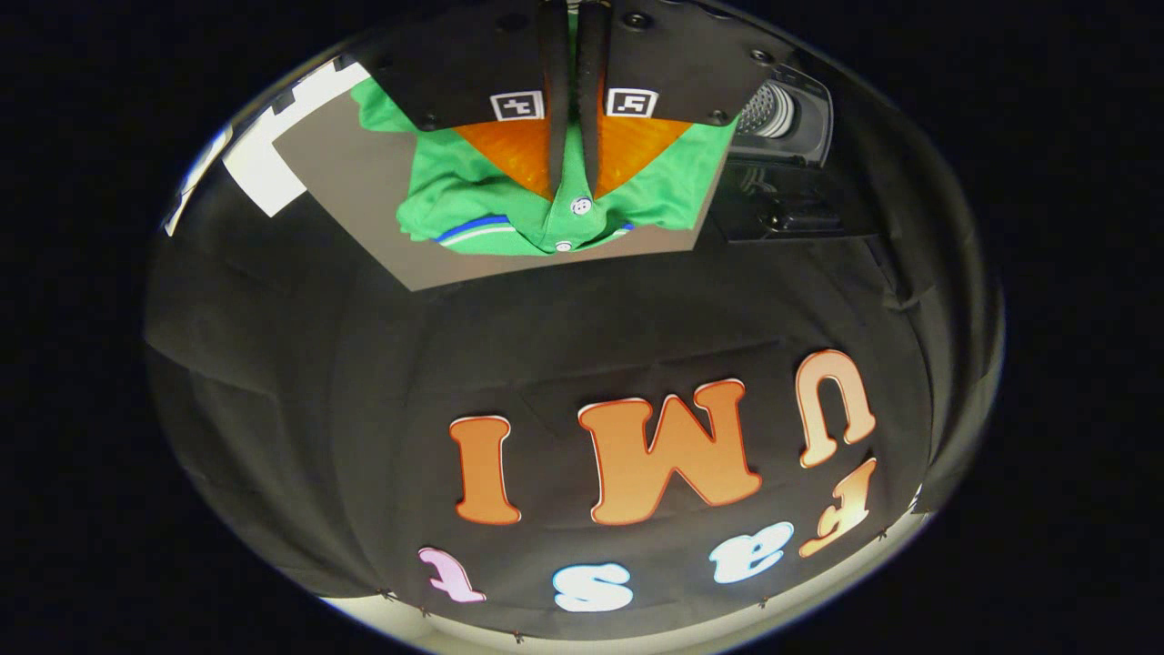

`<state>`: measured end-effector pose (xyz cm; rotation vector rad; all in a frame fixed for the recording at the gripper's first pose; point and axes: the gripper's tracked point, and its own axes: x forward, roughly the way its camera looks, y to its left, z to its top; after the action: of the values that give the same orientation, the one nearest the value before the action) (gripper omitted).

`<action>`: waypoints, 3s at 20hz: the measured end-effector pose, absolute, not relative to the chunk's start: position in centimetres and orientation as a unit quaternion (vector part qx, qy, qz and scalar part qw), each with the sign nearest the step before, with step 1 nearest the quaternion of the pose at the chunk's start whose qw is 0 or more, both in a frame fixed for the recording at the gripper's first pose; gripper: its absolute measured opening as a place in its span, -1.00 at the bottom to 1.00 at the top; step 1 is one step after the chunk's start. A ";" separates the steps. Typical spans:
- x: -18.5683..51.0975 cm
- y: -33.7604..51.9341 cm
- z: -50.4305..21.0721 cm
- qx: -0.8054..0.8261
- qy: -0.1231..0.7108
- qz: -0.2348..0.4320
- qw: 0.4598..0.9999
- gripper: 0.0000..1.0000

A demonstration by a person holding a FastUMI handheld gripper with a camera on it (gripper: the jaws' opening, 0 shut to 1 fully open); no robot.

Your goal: Put the clothes into the washing machine and then close the washing machine lid.

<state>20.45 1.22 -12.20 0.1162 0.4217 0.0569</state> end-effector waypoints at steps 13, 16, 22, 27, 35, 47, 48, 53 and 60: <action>10.5 8.5 -3.5 0.103 0.132 0.099 0.981 -0.78; 9.2 11.1 -3.5 0.119 0.129 0.127 0.976 -0.77; 7.4 19.8 -3.6 0.133 0.139 0.200 0.961 -0.78; 9.0 28.0 -5.4 0.122 0.157 0.238 0.951 -0.77; 15.6 38.2 -16.7 0.102 0.222 0.230 0.942 -0.77; 22.8 43.1 -42.4 0.114 0.410 0.138 0.894 -0.77; 22.9 43.1 -44.3 0.113 0.429 0.134 0.886 -0.77; 23.5 42.7 -50.4 0.093 0.490 0.114 0.859 -0.76; 23.3 42.8 -53.4 0.072 0.518 0.107 0.846 -0.77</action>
<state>23.28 42.78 -53.36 0.1518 1.0931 0.2260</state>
